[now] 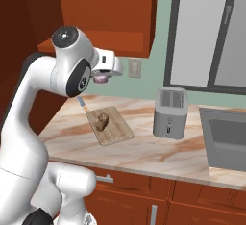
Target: Pick the bread, place it on the cutting board, pick the jam, place it on the counter, and close the cabinet.
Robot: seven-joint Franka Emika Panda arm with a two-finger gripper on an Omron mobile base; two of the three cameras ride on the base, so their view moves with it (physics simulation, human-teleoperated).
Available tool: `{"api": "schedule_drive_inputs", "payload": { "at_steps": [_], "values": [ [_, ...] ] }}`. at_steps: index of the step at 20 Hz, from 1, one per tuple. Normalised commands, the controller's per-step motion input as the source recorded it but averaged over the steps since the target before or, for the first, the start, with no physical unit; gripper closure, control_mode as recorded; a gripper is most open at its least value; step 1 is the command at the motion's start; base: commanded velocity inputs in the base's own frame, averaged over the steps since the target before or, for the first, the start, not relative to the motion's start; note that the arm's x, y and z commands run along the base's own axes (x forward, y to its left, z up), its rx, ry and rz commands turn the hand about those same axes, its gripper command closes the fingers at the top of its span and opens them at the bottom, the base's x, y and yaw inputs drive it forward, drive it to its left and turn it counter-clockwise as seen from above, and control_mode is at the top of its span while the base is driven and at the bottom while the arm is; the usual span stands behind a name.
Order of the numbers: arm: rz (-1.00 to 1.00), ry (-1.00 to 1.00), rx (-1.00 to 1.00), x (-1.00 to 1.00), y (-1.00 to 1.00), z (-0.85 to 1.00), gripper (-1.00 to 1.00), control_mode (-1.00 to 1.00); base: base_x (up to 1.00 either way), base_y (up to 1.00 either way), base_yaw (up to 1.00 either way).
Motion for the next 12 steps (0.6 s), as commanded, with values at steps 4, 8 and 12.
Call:
{"api": "schedule_drive_inputs", "payload": {
  "at_steps": [4,8,12],
  "values": [
    [-0.03,0.06,0.0,-0.05,-0.26,-0.21,1.0,-1.0,0.0,0.0,0.0],
    [-0.03,0.05,0.0,-0.02,-0.21,-0.24,1.0,-1.0,0.0,0.0,0.0],
    [-0.03,0.05,0.0,-0.02,-0.2,-0.26,1.0,-1.0,0.0,0.0,0.0]
  ]
}}
